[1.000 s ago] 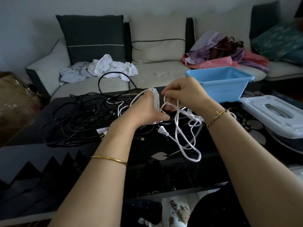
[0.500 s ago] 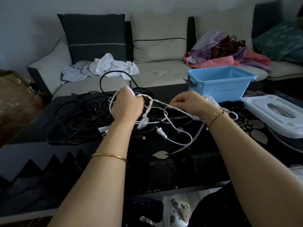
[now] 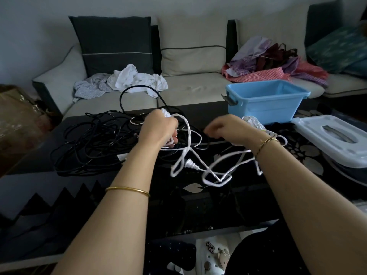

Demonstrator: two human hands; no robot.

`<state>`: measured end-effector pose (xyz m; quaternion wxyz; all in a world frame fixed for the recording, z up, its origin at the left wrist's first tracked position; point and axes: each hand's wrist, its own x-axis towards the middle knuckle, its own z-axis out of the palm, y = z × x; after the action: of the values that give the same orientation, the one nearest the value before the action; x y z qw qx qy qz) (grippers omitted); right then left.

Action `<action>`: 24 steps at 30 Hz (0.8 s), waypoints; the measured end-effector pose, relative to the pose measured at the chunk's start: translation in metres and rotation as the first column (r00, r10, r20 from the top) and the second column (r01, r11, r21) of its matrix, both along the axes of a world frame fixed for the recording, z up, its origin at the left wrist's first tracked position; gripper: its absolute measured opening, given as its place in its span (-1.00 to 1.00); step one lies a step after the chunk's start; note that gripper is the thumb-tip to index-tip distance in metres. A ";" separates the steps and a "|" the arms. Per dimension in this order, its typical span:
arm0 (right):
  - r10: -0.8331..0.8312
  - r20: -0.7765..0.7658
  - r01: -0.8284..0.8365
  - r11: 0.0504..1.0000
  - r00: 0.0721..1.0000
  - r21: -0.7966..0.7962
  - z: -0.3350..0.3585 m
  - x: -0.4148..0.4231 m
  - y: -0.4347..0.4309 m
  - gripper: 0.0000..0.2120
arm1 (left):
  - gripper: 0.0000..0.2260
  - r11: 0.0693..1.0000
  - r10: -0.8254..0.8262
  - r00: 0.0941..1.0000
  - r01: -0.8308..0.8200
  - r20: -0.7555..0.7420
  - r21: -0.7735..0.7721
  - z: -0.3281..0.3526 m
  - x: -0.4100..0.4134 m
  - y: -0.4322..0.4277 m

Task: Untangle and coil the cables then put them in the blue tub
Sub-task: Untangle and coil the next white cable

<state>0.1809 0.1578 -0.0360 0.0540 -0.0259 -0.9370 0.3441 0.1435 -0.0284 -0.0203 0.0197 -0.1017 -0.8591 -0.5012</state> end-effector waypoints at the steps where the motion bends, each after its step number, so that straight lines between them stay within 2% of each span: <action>1: -0.016 -0.046 0.003 0.965 0.999 -0.262 0.006 0.002 -0.009 -0.84 | -0.83 0.995 -0.030 0.998 0.024 -0.056 -0.100 0.000 0.001 0.003; 2: -0.010 -0.036 -0.009 0.876 0.999 -0.482 0.012 0.005 -0.019 -0.83 | -0.79 0.980 -0.052 0.993 0.030 -0.109 -0.195 0.001 0.002 0.005; 3: 0.026 -0.001 -0.021 0.780 1.000 -0.625 0.017 0.008 -0.028 -0.75 | -0.77 0.961 -0.064 0.987 0.021 -0.147 -0.276 0.001 0.002 0.007; 4: 0.094 0.049 -0.034 0.726 0.994 -0.687 0.020 0.011 -0.034 -0.69 | -0.77 0.942 -0.070 0.985 0.013 -0.158 -0.337 0.002 0.002 0.009; 6: 0.255 0.153 -0.083 0.721 0.955 -0.688 0.025 0.019 -0.046 -0.67 | -0.79 0.902 -0.082 0.981 -0.003 -0.177 -0.431 0.002 0.001 0.009; 8: 0.344 0.202 -0.125 0.728 0.917 -0.674 0.026 0.025 -0.052 -0.79 | -0.76 0.848 -0.108 0.969 -0.028 -0.224 -0.529 -0.001 0.002 0.007; 10: 0.325 0.189 -0.109 0.714 0.927 -0.692 0.027 0.024 -0.056 -0.92 | -0.75 0.818 -0.123 0.956 -0.054 -0.266 -0.572 -0.005 0.003 0.003; 11: 0.295 0.178 -0.082 0.694 0.939 -0.716 0.027 0.022 -0.057 -0.90 | -0.75 0.819 -0.128 0.953 -0.055 -0.276 -0.571 -0.007 0.002 0.002; 13: 0.252 0.185 -0.004 0.601 0.950 -0.799 0.030 0.020 -0.057 -0.88 | -0.77 0.834 -0.116 0.952 -0.062 -0.284 -0.549 -0.010 -0.001 0.000; 15: 0.275 0.218 0.043 0.526 0.936 -0.849 0.032 0.022 -0.057 -0.92 | -0.78 0.833 -0.078 0.950 -0.104 -0.302 -0.543 -0.008 -0.001 0.000; 17: 0.321 0.253 0.036 0.551 0.913 -0.833 0.032 0.025 -0.060 -0.82 | -0.83 0.821 -0.037 0.953 -0.142 -0.300 -0.552 -0.006 0.001 0.000; 19: 0.336 0.274 -0.021 0.665 0.901 -0.747 0.028 0.024 -0.067 -0.74 | -0.88 0.811 -0.022 0.961 -0.143 -0.275 -0.567 -0.004 0.003 -0.001; 21: 0.291 0.253 -0.059 0.755 0.922 -0.653 0.023 0.022 -0.073 -0.77 | -0.88 0.802 -0.049 0.960 -0.127 -0.276 -0.584 -0.005 0.004 -0.002; 24: 0.239 0.206 -0.071 0.797 0.949 -0.599 0.025 0.020 -0.075 -0.80 | -0.85 0.806 -0.081 0.961 -0.093 -0.265 -0.585 -0.006 0.004 -0.004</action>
<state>0.2009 0.0831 -0.0107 -0.1138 -0.0106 -0.7828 0.6117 0.1471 -0.0324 -0.0268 0.1084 -0.1692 -0.9611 -0.1893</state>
